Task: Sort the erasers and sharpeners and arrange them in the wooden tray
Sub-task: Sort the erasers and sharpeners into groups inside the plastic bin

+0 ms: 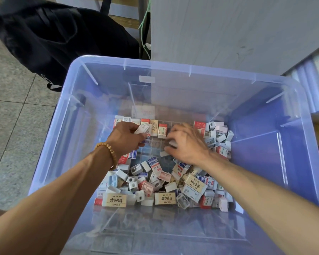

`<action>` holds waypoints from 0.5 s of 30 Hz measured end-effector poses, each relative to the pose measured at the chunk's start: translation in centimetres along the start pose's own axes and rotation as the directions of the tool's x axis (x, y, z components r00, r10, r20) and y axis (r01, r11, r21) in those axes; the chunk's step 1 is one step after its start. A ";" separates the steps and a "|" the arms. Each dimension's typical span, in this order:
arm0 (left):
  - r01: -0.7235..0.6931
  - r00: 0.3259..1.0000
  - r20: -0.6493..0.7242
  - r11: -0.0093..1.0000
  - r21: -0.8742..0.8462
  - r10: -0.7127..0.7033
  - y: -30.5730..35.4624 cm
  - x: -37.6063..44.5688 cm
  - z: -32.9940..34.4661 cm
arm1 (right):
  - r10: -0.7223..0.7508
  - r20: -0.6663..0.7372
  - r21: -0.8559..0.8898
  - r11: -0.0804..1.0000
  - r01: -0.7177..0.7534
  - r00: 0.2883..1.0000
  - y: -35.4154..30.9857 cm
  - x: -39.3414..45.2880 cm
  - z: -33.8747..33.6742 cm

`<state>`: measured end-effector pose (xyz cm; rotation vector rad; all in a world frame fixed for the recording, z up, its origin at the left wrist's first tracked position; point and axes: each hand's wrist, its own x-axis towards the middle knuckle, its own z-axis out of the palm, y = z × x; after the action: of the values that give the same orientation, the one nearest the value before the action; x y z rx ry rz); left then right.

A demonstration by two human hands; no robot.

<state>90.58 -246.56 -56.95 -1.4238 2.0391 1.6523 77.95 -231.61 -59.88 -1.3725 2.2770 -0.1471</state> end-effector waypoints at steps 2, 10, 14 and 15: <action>0.035 0.999 0.004 0.998 -0.056 -0.035 0.3 -0.1 0.0 | -0.043 0.138 0.069 0.997 0.034 0.989 -0.7 -0.8 0.2; 0.093 0.995 0.062 0.979 -0.183 -0.083 0.8 -0.2 0.5 | 0.230 0.016 0.647 0.740 -0.186 0.973 -1.6 -0.7 -2.0; 0.105 0.979 0.198 0.958 -0.268 -0.052 1.4 -0.5 1.4 | 0.249 0.208 0.793 0.523 -0.312 0.946 -2.3 -0.4 -2.3; 0.102 0.979 0.197 0.961 -0.257 -0.052 1.3 -0.5 1.7 | 0.268 0.214 0.805 0.497 -0.325 0.939 -2.4 -0.3 -2.2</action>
<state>89.20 -244.99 -56.41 -1.3411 1.6900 2.0022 78.99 -232.83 -57.10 -0.4409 1.8866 -0.9341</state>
